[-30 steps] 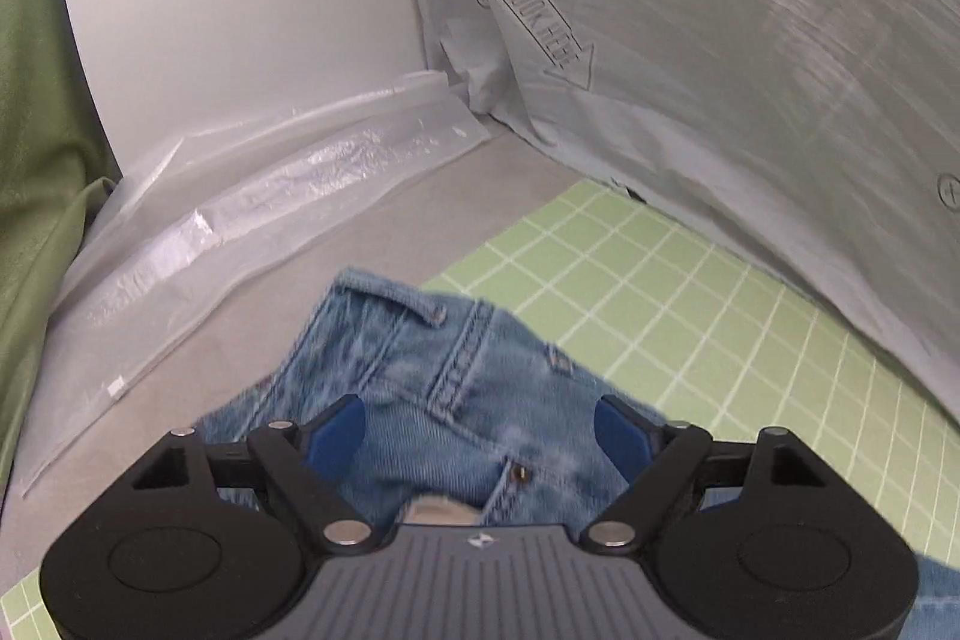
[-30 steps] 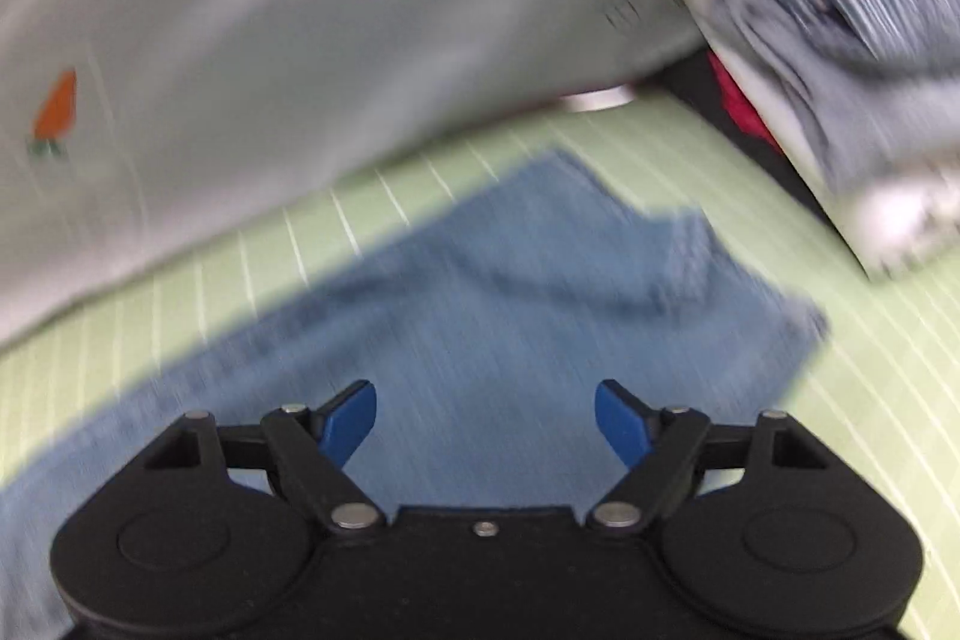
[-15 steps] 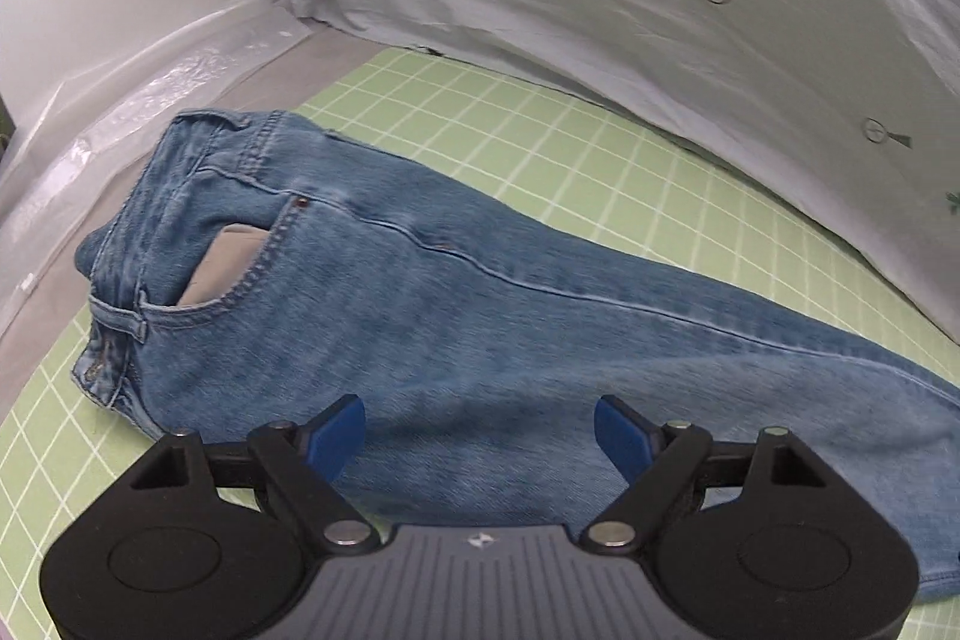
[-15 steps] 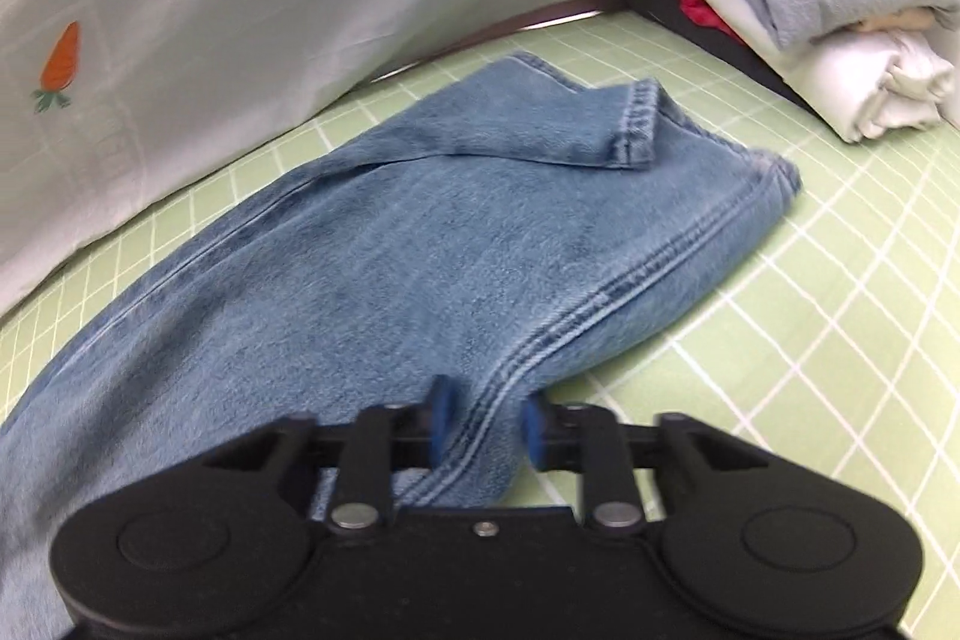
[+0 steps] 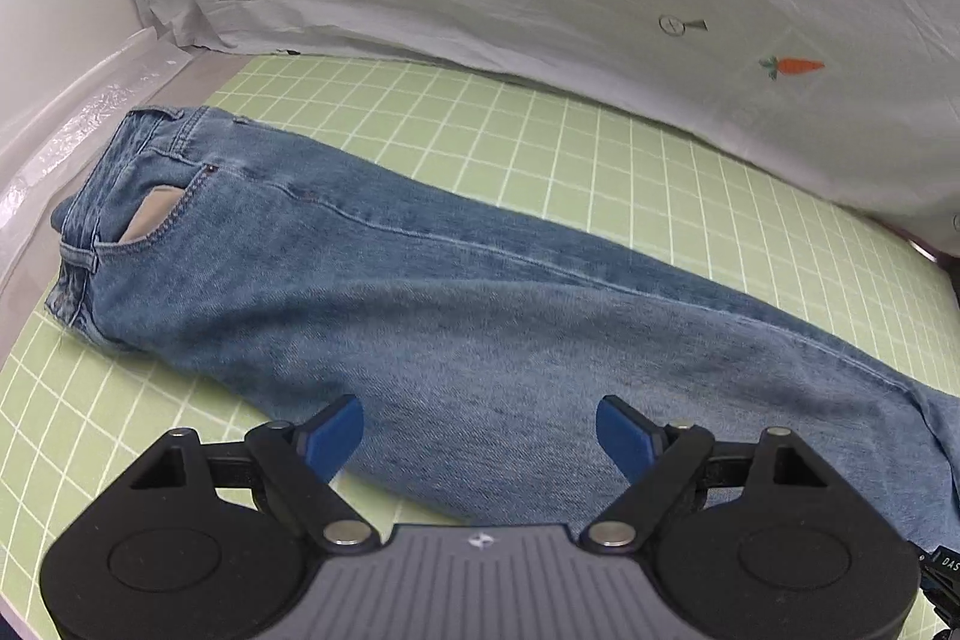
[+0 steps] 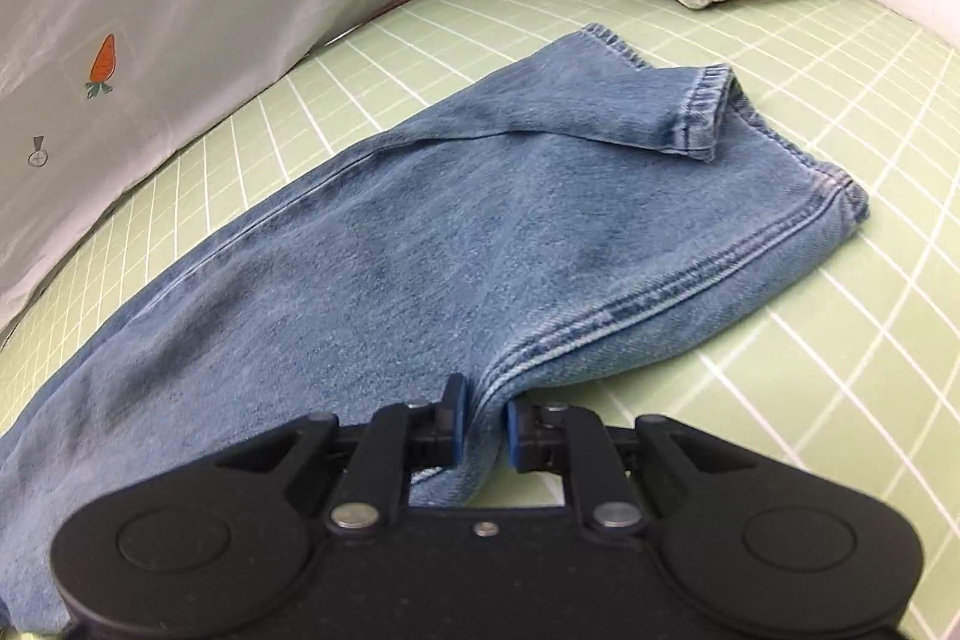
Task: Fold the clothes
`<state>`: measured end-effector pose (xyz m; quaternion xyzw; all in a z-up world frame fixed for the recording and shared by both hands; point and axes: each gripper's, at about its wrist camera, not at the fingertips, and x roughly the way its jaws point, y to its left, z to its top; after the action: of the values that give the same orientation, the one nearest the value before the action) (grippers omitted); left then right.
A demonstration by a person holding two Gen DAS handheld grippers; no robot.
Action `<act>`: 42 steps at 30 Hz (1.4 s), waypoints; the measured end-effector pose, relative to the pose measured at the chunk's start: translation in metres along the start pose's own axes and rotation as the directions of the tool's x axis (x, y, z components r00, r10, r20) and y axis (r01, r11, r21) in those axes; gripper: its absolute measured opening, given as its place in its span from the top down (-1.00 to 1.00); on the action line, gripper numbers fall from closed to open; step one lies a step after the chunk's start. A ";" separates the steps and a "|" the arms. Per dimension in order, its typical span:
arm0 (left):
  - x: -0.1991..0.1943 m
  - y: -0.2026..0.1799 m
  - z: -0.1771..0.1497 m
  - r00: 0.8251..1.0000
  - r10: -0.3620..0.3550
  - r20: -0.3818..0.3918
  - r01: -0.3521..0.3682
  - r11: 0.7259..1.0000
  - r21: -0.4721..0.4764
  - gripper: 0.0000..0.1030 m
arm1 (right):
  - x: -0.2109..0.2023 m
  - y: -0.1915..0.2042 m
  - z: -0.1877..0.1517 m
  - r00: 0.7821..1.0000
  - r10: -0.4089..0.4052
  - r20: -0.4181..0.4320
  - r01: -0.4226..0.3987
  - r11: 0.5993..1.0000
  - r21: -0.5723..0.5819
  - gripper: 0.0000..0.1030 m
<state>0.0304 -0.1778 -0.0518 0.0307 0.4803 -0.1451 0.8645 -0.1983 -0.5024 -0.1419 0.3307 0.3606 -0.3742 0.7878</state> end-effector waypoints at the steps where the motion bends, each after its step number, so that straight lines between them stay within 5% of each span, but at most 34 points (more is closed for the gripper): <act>1: 0.002 -0.002 -0.003 1.000 0.004 -0.015 -0.004 1.000 -0.004 -0.66 | -0.004 -0.005 -0.003 1.000 0.012 -0.012 -0.012 1.000 -0.009 0.70; 4: 0.010 -0.008 -0.011 0.998 -0.008 -0.057 0.006 1.000 -0.026 -0.66 | -0.014 -0.014 0.000 0.999 0.044 -0.025 -0.045 0.998 -0.035 0.61; 12: 0.035 -0.047 -0.020 0.991 0.007 -0.133 -0.011 0.999 -0.030 -0.66 | -0.049 -0.026 0.028 0.990 -0.052 0.128 0.080 0.972 -0.222 -0.56; 25: 0.073 -0.081 -0.023 0.972 0.093 -0.217 -0.099 0.995 -0.018 -0.68 | 0.045 -0.054 0.090 0.999 -0.026 -0.026 0.018 0.965 -0.262 -0.51; 29: 0.078 -0.085 -0.017 0.962 0.143 -0.231 -0.146 0.989 0.003 -0.69 | 0.071 -0.055 0.118 0.997 -0.068 0.037 0.076 0.942 -0.328 -0.50; 35: 0.083 -0.102 -0.006 0.961 0.150 -0.231 -0.138 0.988 0.067 -0.69 | 0.110 -0.062 0.174 0.994 -0.061 0.090 0.083 0.961 -0.265 -0.58; 42: 0.072 -0.114 -0.005 0.975 0.119 -0.187 -0.100 0.989 0.108 -0.70 | 0.103 -0.059 0.165 0.992 -0.090 0.087 0.109 0.962 -0.249 -0.74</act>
<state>0.0303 -0.3018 -0.1048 0.1134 0.5515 -0.1167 0.8182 -0.1471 -0.6985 -0.1548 0.1948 0.3920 -0.3761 0.8167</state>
